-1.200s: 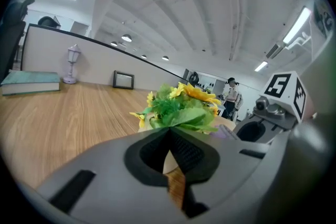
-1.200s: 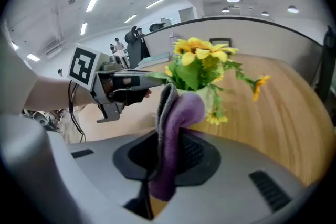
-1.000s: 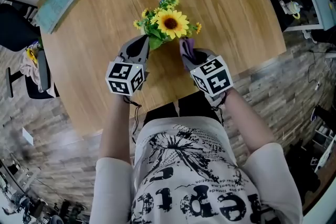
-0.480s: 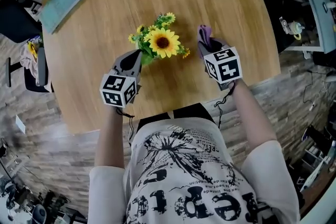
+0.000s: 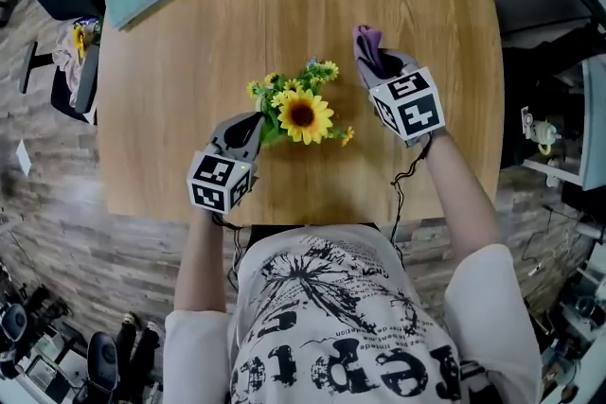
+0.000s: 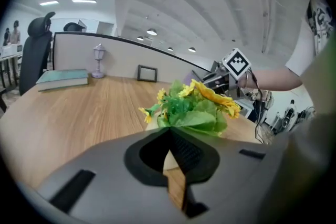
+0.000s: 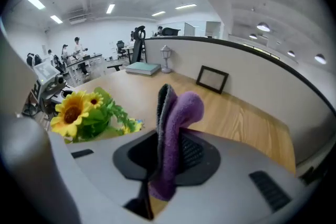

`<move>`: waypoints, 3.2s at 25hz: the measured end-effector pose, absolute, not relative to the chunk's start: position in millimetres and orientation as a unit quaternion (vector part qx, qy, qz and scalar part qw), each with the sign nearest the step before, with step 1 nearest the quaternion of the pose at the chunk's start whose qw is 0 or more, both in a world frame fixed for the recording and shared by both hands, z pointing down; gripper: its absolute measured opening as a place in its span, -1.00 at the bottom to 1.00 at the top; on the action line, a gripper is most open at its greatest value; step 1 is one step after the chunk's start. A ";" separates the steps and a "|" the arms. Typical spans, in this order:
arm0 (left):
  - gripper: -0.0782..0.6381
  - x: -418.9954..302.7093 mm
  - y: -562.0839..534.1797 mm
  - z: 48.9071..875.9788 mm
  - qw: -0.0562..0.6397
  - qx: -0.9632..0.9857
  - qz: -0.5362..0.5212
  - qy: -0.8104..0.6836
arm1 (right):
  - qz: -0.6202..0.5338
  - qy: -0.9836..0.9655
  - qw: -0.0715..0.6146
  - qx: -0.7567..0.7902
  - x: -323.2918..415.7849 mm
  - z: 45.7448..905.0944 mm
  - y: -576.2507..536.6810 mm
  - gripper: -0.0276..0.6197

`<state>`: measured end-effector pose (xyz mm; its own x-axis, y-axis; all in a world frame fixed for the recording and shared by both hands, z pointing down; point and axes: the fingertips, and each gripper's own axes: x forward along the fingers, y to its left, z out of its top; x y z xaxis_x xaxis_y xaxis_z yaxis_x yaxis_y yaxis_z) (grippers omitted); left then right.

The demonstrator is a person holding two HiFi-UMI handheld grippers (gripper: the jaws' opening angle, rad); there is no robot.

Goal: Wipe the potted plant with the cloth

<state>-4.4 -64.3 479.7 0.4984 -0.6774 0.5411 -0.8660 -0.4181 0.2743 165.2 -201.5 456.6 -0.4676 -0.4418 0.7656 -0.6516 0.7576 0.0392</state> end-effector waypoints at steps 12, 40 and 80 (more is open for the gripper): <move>-0.77 -1.7 -69.2 473.4 0.276 0.797 0.154 -0.515 | 0.062 -0.906 0.404 0.112 40.4 465.8 -228.8 -0.68; -0.77 -2.2 -80.0 478.1 0.267 0.788 0.135 -0.539 | 0.019 -0.838 0.498 -0.222 27.3 528.8 -134.6 -0.69; -0.78 5.1 -69.4 480.0 0.270 0.763 0.088 -0.580 | 0.084 -0.808 0.546 -0.204 137.4 532.1 -103.9 -0.68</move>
